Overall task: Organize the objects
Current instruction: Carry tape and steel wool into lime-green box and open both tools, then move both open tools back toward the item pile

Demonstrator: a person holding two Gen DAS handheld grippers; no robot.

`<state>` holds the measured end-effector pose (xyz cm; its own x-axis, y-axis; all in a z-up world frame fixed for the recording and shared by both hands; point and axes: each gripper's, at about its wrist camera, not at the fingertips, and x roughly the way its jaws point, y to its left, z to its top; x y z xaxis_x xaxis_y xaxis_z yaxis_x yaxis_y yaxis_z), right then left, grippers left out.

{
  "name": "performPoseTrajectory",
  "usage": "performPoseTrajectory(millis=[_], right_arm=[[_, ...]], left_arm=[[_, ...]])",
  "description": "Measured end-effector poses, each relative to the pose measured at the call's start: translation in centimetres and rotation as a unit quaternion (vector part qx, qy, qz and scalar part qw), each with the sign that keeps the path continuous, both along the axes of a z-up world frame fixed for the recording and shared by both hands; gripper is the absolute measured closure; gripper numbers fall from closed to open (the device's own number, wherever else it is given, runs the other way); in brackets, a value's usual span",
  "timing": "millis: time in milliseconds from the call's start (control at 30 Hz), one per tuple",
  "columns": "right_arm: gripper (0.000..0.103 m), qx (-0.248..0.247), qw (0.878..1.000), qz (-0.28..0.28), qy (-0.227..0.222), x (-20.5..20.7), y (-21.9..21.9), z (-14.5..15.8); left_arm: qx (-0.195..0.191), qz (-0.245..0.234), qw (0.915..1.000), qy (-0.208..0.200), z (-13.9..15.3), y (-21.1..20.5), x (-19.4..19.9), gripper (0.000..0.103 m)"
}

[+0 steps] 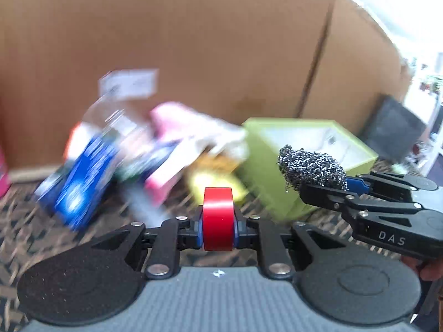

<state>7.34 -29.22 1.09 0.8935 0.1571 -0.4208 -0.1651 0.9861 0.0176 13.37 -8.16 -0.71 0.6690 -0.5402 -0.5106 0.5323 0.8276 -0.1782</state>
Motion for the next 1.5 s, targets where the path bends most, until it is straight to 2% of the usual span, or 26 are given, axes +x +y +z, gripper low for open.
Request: performPoseTrajectory(millis=[100,233,367,467,567,600,633,667,700,733,767,833,900,1167,1267,1367,1500], right_arm=[[0.071,-0.03,0.998,-0.054,-0.018,0.4,-3.9,1.5],[0.071,-0.052,0.992,-0.117,-0.009,2.2,-9.4,2.0],[0.071,-0.064,0.985,-0.162,0.015,4.3,-13.8,0.9],[0.071,-0.045,0.983,-0.17,0.044,5.9,-16.4,-0.5],[0.07,-0.049,0.983,-0.169,0.057,7.2,-17.7,-1.7],[0.067,-0.05,0.983,-0.165,0.058,7.6,-18.0,-2.0],[0.057,-0.05,0.984,-0.159,0.058,7.8,-18.2,-2.3],[0.047,-0.052,0.985,-0.151,0.059,8.1,-18.5,-2.6],[0.021,-0.055,0.986,-0.145,0.06,8.3,-18.5,-2.9],[0.011,-0.059,0.986,-0.145,0.054,8.3,-18.4,-3.1],[0.011,-0.064,0.987,-0.14,0.045,8.1,-18.3,-3.2],[0.008,-0.066,0.989,-0.129,0.039,8.1,-18.6,-2.9],[0.001,-0.058,0.989,-0.129,0.029,7.6,-18.8,-2.7],[0.0,-0.043,0.989,-0.143,0.001,5.6,-18.2,-0.7],[0.0,-0.032,0.989,-0.143,-0.006,5.2,-17.3,-0.3],[0.0,-0.023,0.99,-0.14,-0.006,5.0,-15.6,0.1],[0.0,-0.01,0.993,-0.115,-0.016,3.8,-12.0,1.4]], left_arm=[[-0.002,-0.027,0.9993,-0.024,2.0,-4.7,1.4,0.085],[-0.009,-0.05,0.9983,-0.03,3.3,-10.3,3.7,0.085],[0.003,-0.059,0.9979,-0.026,2.7,-15.6,5.9,0.085],[0.029,-0.054,0.9979,-0.021,1.5,-18.9,7.3,0.085],[0.026,-0.055,0.9982,-0.002,0.4,-20.2,8.6,0.085],[0.021,-0.053,0.9984,-0.002,0.2,-20.3,8.9,0.077],[0.021,-0.052,0.9984,-0.003,-0.1,-20.6,9.1,0.045],[0.026,-0.047,0.9985,-0.005,-0.2,-20.9,9.3,0.024],[0.03,-0.032,0.9989,-0.017,-0.3,-21.2,9.3,0.002],[0.03,-0.012,0.9987,-0.038,-0.3,-21.3,8.9,0.001],[0.033,0.003,0.998,-0.054,-0.4,-21.5,8.7,0.001],[0.032,0.002,0.998,-0.054,-0.4,-21.8,8.8,0.0],[0.033,0.008,0.9982,-0.049,-0.4,-22.0,8.9,0.0],[0.03,0.014,0.9965,-0.077,0.5,-22.1,7.2,0.0],[0.033,0.011,0.9956,-0.087,0.9,-20.8,6.2,0.0],[0.036,0.015,0.9954,-0.087,1.3,-19.0,5.2,0.0],[0.01,0.048,0.9944,-0.094,2.1,-13.7,3.4,0.0]])
